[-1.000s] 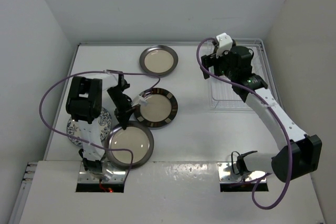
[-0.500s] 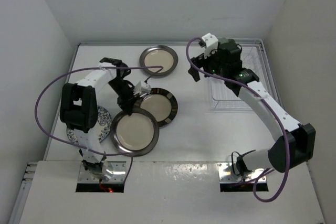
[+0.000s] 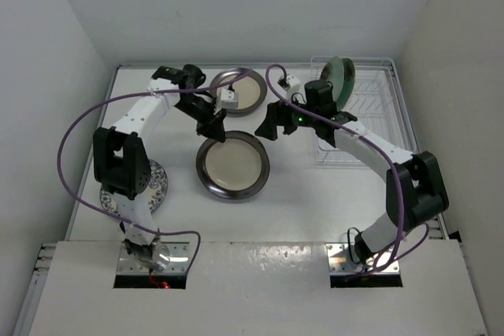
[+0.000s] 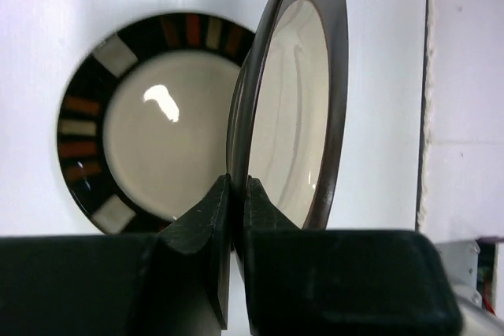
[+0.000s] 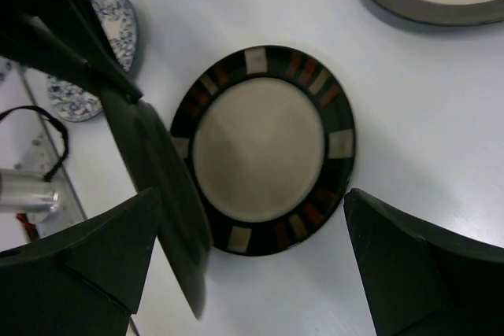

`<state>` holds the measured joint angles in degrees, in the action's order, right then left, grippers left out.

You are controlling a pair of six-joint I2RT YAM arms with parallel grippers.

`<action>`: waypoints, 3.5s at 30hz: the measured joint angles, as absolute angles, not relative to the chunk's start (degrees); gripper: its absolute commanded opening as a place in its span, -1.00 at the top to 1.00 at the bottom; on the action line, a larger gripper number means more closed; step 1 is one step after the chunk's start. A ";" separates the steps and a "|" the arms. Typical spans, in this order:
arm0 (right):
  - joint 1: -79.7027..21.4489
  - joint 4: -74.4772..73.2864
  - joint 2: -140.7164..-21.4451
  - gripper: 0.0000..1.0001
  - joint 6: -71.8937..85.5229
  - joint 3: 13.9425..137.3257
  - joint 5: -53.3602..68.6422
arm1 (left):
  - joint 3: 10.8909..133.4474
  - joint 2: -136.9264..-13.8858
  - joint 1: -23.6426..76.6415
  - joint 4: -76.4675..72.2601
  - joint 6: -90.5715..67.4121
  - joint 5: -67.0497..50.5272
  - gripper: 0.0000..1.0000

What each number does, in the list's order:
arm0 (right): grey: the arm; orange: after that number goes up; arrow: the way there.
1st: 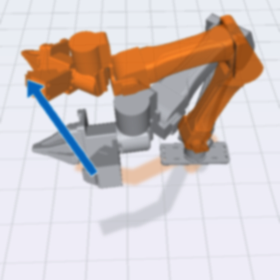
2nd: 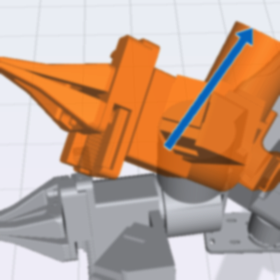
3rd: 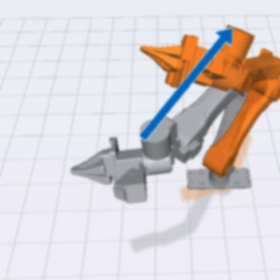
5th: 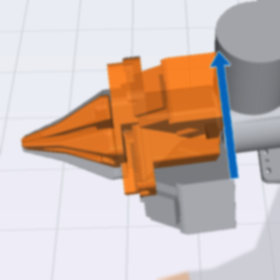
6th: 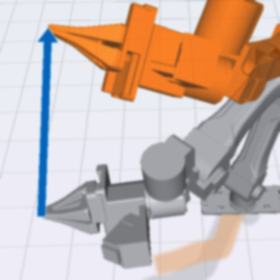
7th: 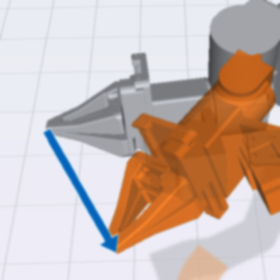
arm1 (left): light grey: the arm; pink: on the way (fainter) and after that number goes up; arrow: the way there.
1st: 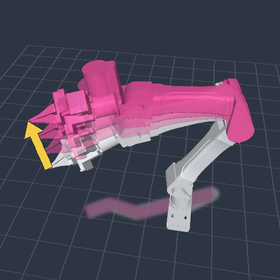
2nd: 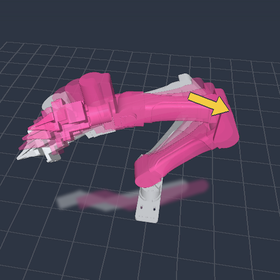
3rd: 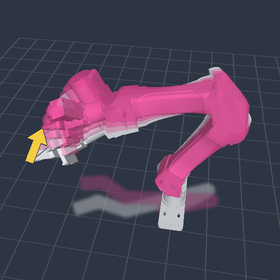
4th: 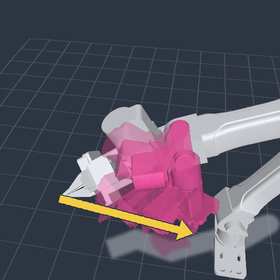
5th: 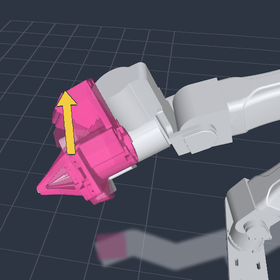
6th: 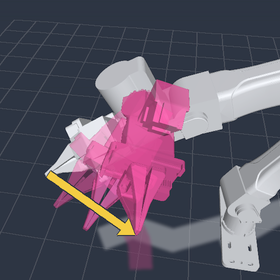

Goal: Load the plates into the dish rack

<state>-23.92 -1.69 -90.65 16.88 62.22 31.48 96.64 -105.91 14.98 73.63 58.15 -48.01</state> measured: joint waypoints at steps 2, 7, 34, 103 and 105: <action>-24.16 1.58 -90.83 -0.92 18.87 59.46 32.88 | 97.62 -107.02 14.98 72.73 57.65 -49.87 1.00; -25.32 6.55 -90.91 -0.83 20.53 57.06 36.10 | 97.71 -110.15 14.98 72.69 56.95 -50.15 1.00; -26.85 6.66 -92.20 1.00 22.98 59.13 30.48 | 107.42 -110.67 10.13 61.91 35.33 -55.02 -0.94; -3.90 20.36 -98.80 0.34 -2.20 65.82 -25.39 | 103.66 -103.66 0.38 50.87 21.98 -31.75 -1.00; -3.88 20.82 -98.39 0.34 -1.89 65.17 -25.52 | 103.66 -103.66 0.38 50.94 21.98 -31.81 -1.00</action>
